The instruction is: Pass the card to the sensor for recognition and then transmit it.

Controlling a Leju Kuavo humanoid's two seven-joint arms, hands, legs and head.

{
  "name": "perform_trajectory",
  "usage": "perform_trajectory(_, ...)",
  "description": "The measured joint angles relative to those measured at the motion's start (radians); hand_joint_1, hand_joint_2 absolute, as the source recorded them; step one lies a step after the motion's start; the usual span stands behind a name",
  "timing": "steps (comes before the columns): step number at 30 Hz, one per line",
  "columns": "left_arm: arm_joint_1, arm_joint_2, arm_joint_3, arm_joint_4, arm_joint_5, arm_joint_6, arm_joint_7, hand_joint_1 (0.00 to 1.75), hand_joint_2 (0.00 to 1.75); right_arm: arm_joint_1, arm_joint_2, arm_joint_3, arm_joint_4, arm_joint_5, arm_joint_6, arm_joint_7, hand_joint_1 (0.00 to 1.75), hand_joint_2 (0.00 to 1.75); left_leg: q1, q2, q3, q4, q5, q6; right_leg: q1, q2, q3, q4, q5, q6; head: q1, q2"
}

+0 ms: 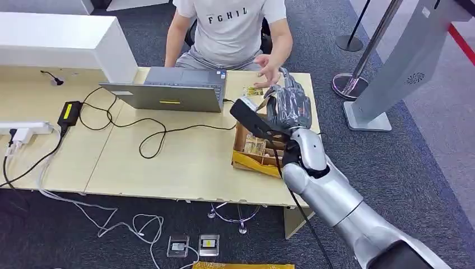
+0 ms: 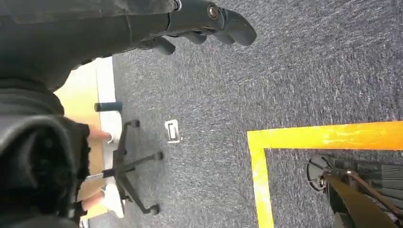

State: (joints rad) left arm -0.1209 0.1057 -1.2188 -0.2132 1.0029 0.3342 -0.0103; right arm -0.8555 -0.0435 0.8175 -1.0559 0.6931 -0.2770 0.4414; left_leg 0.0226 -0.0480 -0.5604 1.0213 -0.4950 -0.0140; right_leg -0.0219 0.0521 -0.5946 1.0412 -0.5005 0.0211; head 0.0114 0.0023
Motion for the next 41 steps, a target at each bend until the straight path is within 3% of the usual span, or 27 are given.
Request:
perform_trajectory(31, 0.0, -0.002, -0.018, 0.0, -0.007, -0.011, 0.03, 0.0, 0.0, 0.018, -0.066, 0.012, 0.026, 0.05, -0.008, 0.033, 1.75, 1.75, 0.0, 0.0, 0.0, 0.0, 0.0, 0.0, 0.0, 0.0, 0.0, 0.0, 0.0, 0.0, 0.0, 0.0)
perform_trajectory(32, 0.0, -0.002, -0.018, 0.0, -0.007, -0.011, 0.03, 0.0, 0.0, 0.018, -0.066, 0.012, 0.027, 0.052, -0.009, 0.037, 0.21, 1.75, 0.0, 0.0, 0.0, 0.0, 0.0, 0.0, 0.0, 0.0, 0.0, 0.0, 0.0, 0.0, 0.0, 0.0)
perform_trajectory(33, 0.0, -0.002, -0.018, 0.0, -0.007, -0.011, 0.03, 0.0, 0.0, 0.018, -0.067, 0.012, 0.027, 0.058, -0.01, 0.043, 0.0, 1.75, 0.0, 0.0, 0.0, 0.0, 0.0, 0.0, 0.0, 0.0, 0.0, 0.0, 0.0, 0.0, 0.0, 0.0)
perform_trajectory(37, 0.0, -0.005, -0.018, 0.0, -0.007, -0.008, 0.03, 0.0, 0.0, 0.02, -0.077, 0.013, 0.035, 0.141, -0.036, 0.082, 0.0, 1.75, 0.0, 0.0, 0.0, 0.0, 0.0, 0.0, 0.0, 0.0, 0.0, 0.0, 0.0, 0.0, 0.0, 0.0)
perform_trajectory(41, 0.0, -0.007, -0.018, 0.0, -0.007, -0.008, 0.03, 0.0, 0.0, 0.023, -0.085, 0.013, 0.045, 0.169, -0.05, 0.08, 0.0, 1.75, 0.0, 0.0, 0.0, 0.0, 0.0, 0.0, 0.0, 0.0, 0.0, 0.0, 0.0, 0.0, 0.0, 0.0)
